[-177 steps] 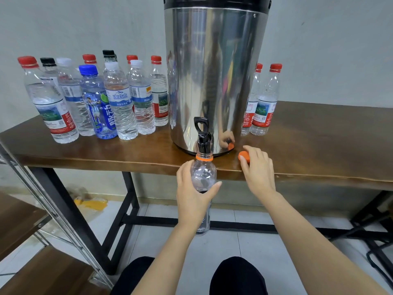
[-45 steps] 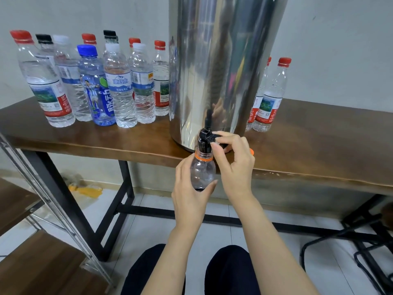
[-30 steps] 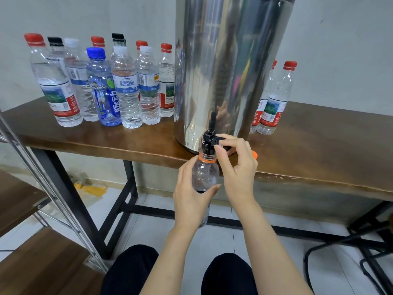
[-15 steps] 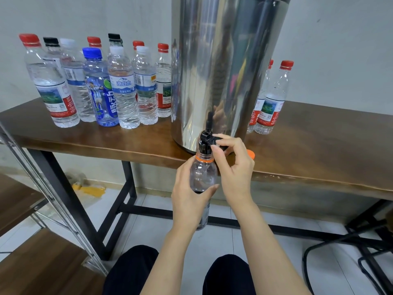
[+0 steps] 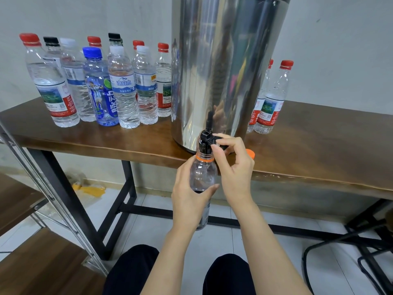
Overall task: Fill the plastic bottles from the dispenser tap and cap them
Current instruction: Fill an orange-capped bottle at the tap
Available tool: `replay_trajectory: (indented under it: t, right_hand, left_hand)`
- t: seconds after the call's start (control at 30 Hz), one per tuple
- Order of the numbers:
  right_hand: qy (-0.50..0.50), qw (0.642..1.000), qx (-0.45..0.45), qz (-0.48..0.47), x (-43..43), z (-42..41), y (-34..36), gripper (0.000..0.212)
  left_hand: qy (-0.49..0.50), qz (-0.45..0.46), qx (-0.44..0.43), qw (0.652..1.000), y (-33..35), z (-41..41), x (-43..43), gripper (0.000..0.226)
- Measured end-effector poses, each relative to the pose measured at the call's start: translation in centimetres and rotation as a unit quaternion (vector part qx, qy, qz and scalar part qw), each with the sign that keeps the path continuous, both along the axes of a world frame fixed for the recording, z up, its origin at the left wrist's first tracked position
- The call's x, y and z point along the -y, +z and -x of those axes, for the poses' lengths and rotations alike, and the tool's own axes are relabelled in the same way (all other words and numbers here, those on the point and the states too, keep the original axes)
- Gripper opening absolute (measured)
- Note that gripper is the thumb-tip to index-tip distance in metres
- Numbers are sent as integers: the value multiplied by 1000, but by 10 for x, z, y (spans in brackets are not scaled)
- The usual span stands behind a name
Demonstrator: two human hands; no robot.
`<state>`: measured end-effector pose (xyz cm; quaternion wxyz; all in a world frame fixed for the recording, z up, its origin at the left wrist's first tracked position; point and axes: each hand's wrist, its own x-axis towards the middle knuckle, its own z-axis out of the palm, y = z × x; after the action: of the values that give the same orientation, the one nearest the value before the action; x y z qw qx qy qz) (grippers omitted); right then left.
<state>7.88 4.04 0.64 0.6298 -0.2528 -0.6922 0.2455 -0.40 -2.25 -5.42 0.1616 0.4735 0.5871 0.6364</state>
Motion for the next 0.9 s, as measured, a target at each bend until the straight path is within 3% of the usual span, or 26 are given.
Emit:
replay_trajectory:
  t: [0.9]
  right_hand:
    - [11,1000,-7,9,0,1,-1,13]
  left_hand:
    - [-3,8,9,1000,-1,0,1,83]
